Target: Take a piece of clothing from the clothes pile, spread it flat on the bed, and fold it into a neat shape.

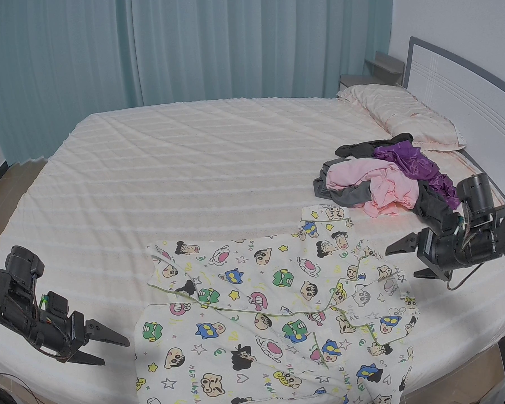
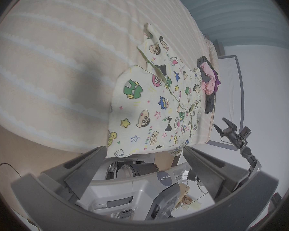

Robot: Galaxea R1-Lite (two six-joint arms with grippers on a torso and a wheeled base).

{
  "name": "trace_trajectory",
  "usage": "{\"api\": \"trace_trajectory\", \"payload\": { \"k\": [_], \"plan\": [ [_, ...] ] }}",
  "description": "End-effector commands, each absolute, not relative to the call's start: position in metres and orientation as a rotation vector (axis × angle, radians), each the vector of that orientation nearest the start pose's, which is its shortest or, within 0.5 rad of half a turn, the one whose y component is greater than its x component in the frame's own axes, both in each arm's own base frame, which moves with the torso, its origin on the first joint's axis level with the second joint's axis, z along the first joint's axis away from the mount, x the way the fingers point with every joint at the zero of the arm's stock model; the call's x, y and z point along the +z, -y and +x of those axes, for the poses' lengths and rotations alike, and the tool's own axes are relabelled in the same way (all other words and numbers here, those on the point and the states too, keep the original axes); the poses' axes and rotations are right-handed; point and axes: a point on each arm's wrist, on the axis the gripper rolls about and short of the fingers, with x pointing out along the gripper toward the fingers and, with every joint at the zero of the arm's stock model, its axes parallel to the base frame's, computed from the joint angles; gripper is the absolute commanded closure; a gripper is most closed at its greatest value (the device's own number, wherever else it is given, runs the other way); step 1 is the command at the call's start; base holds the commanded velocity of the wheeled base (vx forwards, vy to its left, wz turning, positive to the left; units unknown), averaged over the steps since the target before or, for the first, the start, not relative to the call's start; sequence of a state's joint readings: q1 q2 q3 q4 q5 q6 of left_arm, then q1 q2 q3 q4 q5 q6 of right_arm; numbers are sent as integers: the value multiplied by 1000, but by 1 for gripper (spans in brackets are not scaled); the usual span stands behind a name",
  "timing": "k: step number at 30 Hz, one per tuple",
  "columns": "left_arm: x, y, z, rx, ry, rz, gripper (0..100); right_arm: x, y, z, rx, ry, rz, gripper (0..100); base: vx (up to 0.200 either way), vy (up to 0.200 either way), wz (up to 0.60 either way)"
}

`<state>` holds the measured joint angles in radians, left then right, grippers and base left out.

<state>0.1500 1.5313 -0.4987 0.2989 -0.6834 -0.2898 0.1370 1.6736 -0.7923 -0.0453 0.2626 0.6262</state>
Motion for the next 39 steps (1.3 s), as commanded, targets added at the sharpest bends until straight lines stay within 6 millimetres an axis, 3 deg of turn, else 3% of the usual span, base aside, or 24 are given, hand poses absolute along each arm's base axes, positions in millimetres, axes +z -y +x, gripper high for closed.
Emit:
{"api": "trace_trajectory", "payload": {
  "k": [1, 8, 17, 24, 26, 28, 39],
  "plan": [
    [93, -8, 163, -282, -1312, -789, 0, 123, -53, 288, 98, -968, 626, 0, 0, -200, 0],
    [93, -8, 160, -279, -1313, -792, 0, 126, -55, 298, 106, -949, 624, 0, 0, -29, 0],
    [93, -7, 153, -283, -1307, -796, 0, 128, -66, 334, 136, -915, 618, 0, 67, 0, 0],
    [89, -6, 143, -295, -1293, -795, 0, 105, -96, 386, 194, -915, 574, 0, 86, 0, 0],
    [89, -6, 143, -295, -1293, -795, 0, 105, -96, 386, 194, -915, 574, 0, 0, 0, 0],
    [83, -5, 139, -303, -1280, -784, 0, 96, -105, 410, 207, -905, 568, 0, 0, 0, 0],
    [81, -5, 136, -301, -1285, -790, 0, 58, -121, 459, 163, -875, 558, 0, 0, 0, 0]
  ]
}}
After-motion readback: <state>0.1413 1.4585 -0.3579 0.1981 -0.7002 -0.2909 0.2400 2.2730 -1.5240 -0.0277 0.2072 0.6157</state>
